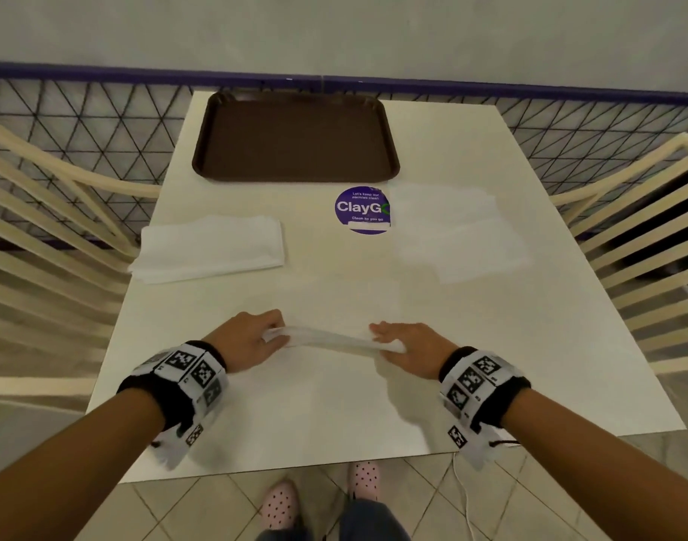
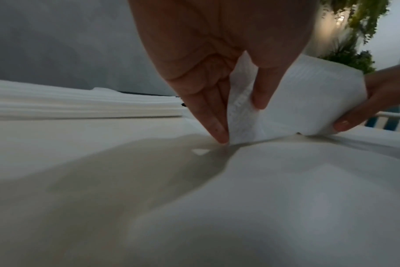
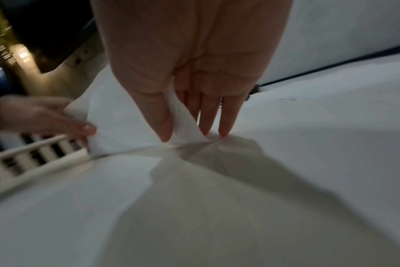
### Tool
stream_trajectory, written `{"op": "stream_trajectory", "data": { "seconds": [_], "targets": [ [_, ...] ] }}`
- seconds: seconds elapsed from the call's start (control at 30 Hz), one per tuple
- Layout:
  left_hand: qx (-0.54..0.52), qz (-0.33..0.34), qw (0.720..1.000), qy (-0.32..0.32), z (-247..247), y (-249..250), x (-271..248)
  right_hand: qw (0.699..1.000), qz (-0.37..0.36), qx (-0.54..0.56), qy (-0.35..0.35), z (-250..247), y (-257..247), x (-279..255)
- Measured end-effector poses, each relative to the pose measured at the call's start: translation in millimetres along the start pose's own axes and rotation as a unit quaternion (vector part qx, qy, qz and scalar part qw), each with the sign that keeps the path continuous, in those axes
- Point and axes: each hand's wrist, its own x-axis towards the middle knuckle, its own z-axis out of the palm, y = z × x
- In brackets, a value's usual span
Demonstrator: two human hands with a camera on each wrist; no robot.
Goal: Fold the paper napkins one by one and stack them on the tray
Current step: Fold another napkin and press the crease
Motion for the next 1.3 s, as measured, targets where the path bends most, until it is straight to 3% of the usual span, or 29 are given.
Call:
{"op": "stream_trajectory", "data": {
  "seconds": [0.1,0.2,0.33,0.7,0.87,1.3],
  "targets": [
    [-0.037,-0.042,0.998,0.019,-5.3,4.0,8.5,0.999,0.049,0.018,0.010,-14.5,0.7,6.1],
    [-0.127,-0.096,0.987,0.022,-12.2,6.4,21.8,0.983,0.116,0.137,0.042,-24.7,3.5,15.0],
    [-0.195,-0.135,0.971,0.013,-15.2,8.1,37.7,0.948,0.152,0.271,0.073,-28.1,5.8,28.7],
    [-0.161,-0.202,0.966,-0.016,-15.5,8.1,58.8,0.862,0.262,0.425,0.087,-15.2,14.4,55.3],
    [-0.183,-0.218,0.959,-0.007,-16.5,4.1,60.7,0.874,0.276,0.391,0.087,-16.6,16.2,57.2],
    [-0.056,-0.224,0.972,0.036,-13.0,8.4,68.3,0.880,0.288,0.360,0.110,-15.1,16.4,62.0]
  ]
}}
